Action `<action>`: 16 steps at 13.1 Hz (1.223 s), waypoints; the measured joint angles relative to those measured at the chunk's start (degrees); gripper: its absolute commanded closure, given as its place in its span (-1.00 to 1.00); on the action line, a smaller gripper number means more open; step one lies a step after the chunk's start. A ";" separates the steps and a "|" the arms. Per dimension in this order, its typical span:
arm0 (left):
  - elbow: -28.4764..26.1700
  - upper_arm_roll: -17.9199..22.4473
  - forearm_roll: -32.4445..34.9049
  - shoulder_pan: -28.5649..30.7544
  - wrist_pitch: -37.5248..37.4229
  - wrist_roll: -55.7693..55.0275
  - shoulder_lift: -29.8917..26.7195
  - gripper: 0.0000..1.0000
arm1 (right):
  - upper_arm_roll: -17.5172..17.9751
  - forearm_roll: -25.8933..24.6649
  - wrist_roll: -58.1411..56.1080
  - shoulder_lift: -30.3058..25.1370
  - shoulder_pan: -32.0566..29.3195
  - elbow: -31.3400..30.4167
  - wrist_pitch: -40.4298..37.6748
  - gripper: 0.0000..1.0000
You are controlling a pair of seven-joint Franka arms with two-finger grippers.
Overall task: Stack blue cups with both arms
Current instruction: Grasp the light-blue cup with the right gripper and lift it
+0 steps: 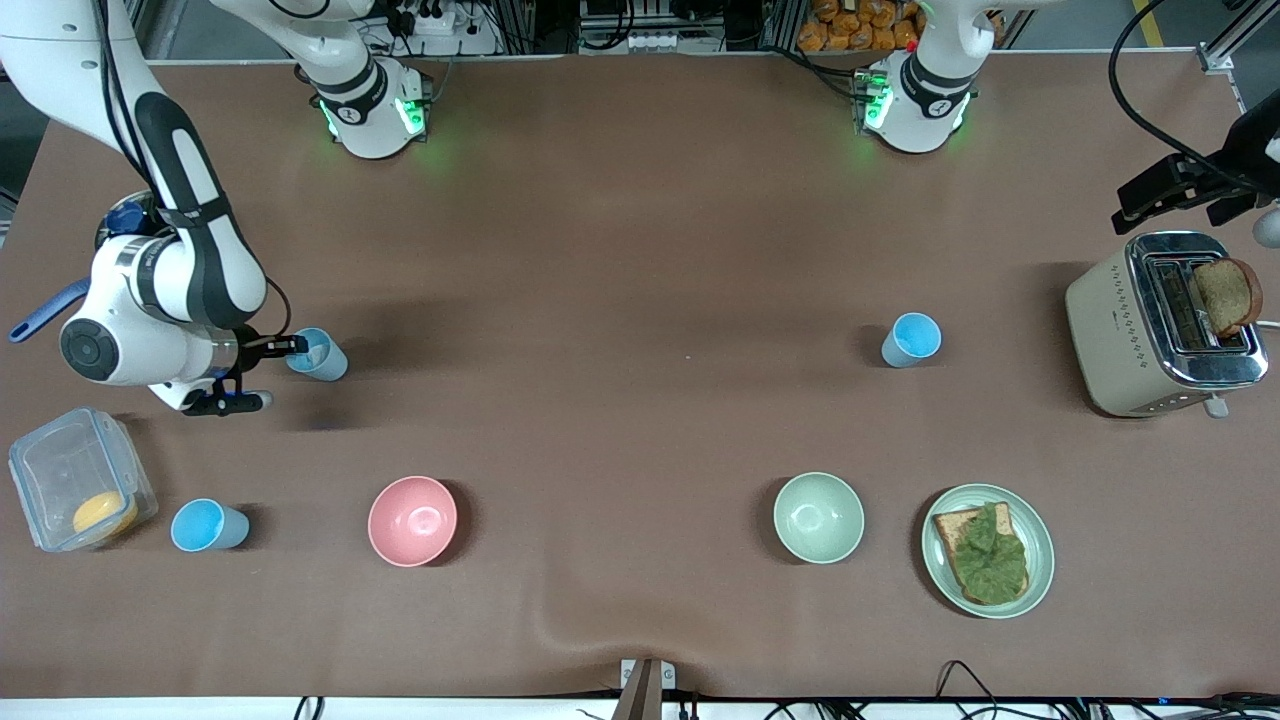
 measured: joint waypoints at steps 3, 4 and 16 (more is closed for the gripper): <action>0.00 0.00 0.00 0.00 -0.01 0.00 0.00 -1.00 | 0.47 0.68 0.07 0.26 0.14 1.09 -3.05 1.00; 0.00 0.00 0.00 0.00 -0.01 0.00 0.00 -1.00 | 0.66 2.00 0.46 0.26 0.49 2.64 -5.47 1.00; 0.01 0.03 0.00 0.02 -0.05 0.00 -0.02 -1.00 | 1.92 18.39 54.69 7.46 37.68 23.66 -8.29 1.00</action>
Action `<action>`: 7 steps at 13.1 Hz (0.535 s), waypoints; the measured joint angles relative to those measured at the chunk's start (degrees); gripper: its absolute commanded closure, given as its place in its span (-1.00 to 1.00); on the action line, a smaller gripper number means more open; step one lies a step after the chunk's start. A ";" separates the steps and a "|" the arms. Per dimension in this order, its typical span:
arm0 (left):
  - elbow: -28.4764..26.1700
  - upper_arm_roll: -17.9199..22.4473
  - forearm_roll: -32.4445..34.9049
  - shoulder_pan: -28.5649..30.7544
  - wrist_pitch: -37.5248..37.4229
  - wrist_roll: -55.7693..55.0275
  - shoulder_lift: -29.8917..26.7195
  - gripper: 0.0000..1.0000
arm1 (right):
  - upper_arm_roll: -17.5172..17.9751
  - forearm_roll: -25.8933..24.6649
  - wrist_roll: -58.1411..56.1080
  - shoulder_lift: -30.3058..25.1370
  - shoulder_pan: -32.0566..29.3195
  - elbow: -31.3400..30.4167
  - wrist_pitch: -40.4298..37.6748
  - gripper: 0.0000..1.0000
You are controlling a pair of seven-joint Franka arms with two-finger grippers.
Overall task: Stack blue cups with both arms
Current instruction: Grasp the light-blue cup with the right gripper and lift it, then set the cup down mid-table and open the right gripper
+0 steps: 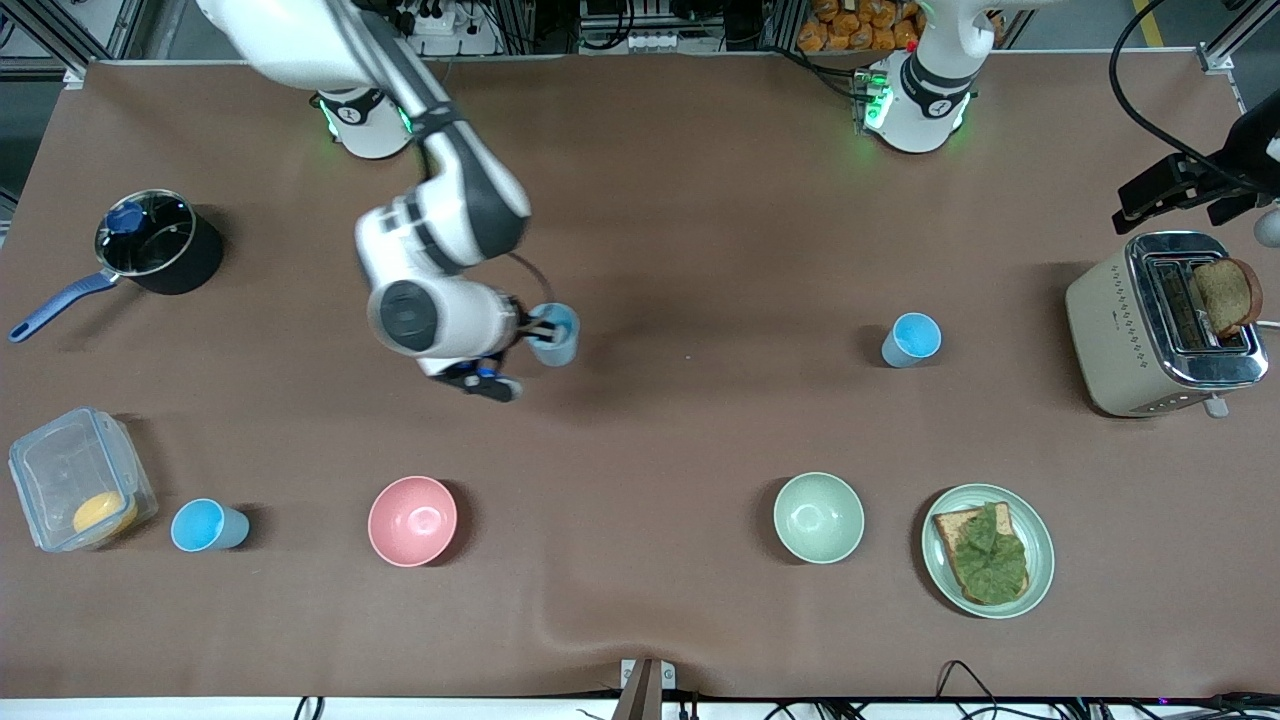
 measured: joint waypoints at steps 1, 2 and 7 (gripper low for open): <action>0.00 0.01 0.00 0.00 0.00 0.00 0.00 -1.00 | -0.01 1.07 1.26 2.26 1.78 1.68 1.47 1.00; 0.00 0.00 0.00 0.00 0.00 0.00 0.00 -1.00 | -0.02 1.76 1.79 4.60 3.31 3.27 3.01 1.00; -0.01 0.00 0.00 0.00 -0.01 0.00 0.00 -1.00 | -0.07 3.29 1.95 10.75 6.69 6.06 8.53 1.00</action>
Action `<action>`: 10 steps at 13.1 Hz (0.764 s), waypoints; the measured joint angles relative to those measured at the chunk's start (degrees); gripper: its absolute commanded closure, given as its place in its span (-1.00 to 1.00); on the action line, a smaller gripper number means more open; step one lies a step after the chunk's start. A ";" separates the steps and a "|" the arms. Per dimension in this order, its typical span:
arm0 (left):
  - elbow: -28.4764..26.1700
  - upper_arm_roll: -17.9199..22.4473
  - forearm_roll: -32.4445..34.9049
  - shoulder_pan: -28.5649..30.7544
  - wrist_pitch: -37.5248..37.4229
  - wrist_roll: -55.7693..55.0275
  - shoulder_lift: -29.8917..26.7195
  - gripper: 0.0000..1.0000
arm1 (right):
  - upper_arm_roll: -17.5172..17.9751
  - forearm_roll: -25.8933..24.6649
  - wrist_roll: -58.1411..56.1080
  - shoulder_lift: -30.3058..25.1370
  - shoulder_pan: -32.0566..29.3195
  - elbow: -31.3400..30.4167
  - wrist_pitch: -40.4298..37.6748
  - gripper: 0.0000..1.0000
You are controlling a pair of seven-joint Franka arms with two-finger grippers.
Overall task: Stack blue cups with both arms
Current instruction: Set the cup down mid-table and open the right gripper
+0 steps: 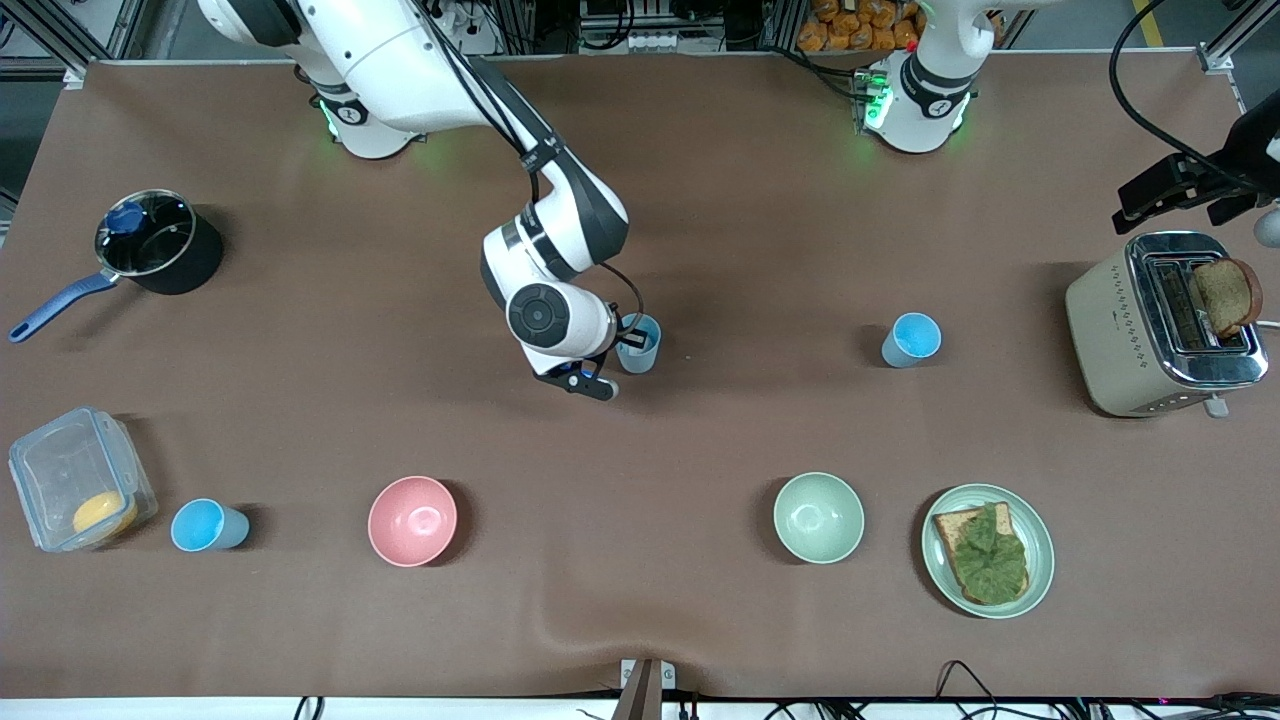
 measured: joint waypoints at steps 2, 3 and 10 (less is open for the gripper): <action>0.00 0.00 0.00 0.00 0.00 0.00 0.00 -1.00 | -0.11 1.13 -0.01 0.39 0.04 0.13 0.65 -0.17; 0.00 0.00 0.00 0.00 0.00 0.00 0.00 -1.00 | -0.15 1.64 -0.02 0.44 0.04 0.15 1.32 -0.99; -0.01 0.01 0.00 0.00 0.00 0.00 0.00 -1.00 | -2.06 1.72 -0.67 0.25 -6.35 12.77 -17.46 -1.00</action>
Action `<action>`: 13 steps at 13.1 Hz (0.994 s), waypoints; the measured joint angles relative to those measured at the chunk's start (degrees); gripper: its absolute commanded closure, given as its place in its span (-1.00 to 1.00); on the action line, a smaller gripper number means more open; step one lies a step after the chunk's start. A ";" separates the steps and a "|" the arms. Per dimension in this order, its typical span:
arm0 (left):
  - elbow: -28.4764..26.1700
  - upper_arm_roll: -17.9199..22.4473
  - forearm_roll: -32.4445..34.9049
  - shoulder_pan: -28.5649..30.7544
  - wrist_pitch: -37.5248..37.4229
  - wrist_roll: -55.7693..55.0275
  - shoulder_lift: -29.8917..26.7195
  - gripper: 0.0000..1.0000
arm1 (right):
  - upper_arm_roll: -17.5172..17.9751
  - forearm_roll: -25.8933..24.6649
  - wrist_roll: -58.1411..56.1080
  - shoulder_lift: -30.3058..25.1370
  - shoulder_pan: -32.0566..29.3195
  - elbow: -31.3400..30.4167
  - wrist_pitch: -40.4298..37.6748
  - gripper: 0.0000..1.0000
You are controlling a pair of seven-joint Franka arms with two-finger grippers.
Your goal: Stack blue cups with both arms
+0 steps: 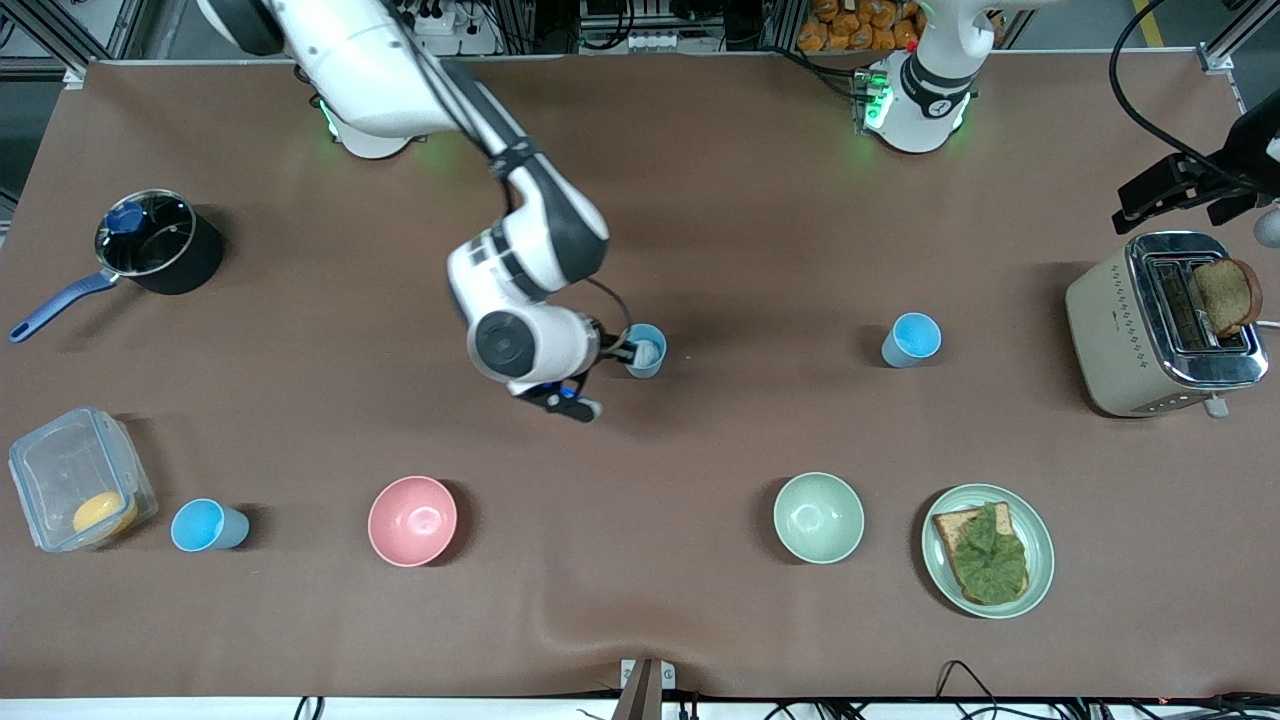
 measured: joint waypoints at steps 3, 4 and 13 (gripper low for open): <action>0.00 0.10 0.00 0.04 0.00 0.00 0.00 -1.00 | -1.08 -2.99 -9.09 -2.53 -8.77 2.75 -7.21 -1.00; 0.01 0.12 0.00 0.05 0.00 0.00 0.00 -1.00 | -1.59 -5.32 -12.66 -3.66 -11.73 2.79 -9.51 -1.00; 0.00 -0.02 -1.58 0.03 0.00 0.00 0.04 -1.00 | -2.86 -21.86 -38.49 -20.86 -26.64 -7.69 -14.84 -1.00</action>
